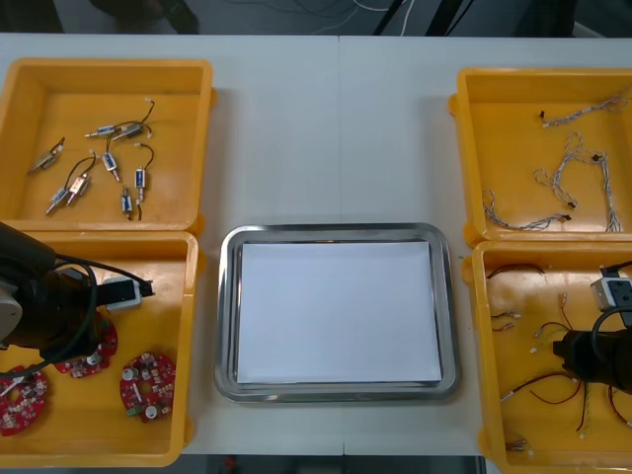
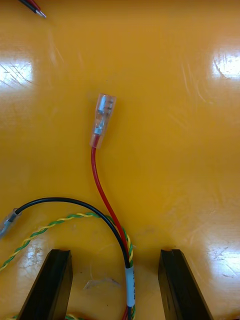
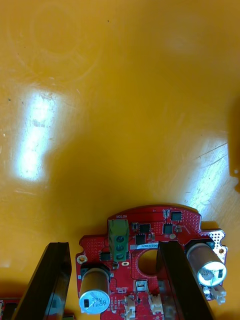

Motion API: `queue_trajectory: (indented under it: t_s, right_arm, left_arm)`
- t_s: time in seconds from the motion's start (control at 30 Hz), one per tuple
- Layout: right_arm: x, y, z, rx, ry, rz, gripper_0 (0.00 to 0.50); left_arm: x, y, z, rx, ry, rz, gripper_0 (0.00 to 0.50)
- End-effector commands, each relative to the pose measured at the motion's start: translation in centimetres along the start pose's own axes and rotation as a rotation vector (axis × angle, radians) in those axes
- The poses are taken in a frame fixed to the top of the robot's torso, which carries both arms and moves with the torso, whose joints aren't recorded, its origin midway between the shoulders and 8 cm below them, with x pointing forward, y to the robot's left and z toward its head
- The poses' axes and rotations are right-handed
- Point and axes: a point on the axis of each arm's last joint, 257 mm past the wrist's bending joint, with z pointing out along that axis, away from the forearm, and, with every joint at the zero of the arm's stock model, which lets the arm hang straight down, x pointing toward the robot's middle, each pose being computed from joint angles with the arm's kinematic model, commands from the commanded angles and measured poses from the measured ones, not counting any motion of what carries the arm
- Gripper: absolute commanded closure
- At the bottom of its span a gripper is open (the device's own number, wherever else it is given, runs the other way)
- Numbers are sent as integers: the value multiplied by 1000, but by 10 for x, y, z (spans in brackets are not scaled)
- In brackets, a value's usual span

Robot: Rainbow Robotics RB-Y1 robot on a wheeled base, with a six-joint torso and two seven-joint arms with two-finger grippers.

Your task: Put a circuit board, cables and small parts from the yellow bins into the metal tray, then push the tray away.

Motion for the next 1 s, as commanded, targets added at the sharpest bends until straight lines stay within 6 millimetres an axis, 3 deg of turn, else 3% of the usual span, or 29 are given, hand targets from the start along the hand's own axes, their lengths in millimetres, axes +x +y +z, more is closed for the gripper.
queue_trajectory:
  t_s: [0.03, 0.27, 0.37, 0.4, 0.47, 0.5, 0.53, 0.57, 0.6, 1.0]
  right_arm:
    - [18, -2, 7, -4, 39, 22, 500]
    - [12, -6, 4, -2, 24, 28, 500]
    - [4, -10, -4, 8, 10, 16, 500]
    - [-1, -14, -10, 17, 4, 13, 500]
    - [-7, -18, -18, 28, 3, 11, 500]
    - [-9, -21, -23, 31, 7, 12, 500]
    - [-13, -23, -29, 37, 9, 11, 500]
    - [-14, -24, -32, 39, 12, 11, 500]
    - [-18, -26, -37, 42, 14, 8, 500]
    - [-54, -37, -84, 70, 23, -4, 500]
  left_arm:
    - [-5, 12, -3, -26, 0, 39, 0]
    - [-6, 13, -1, -28, 0, 37, 0]
    - [-7, 13, -1, -28, -2, 37, 0]
    - [-7, 13, -1, -27, -4, 36, 20]
    - [-8, 12, -1, -27, -5, 36, 89]
    - [-8, 12, -1, -25, -5, 37, 194]
    - [-9, 13, -1, -28, -6, 35, 362]
    - [-9, 13, -1, -27, -7, 35, 478]
    - [-9, 12, 0, -25, -8, 34, 500]
    - [-11, 12, 0, -26, -11, 29, 500]
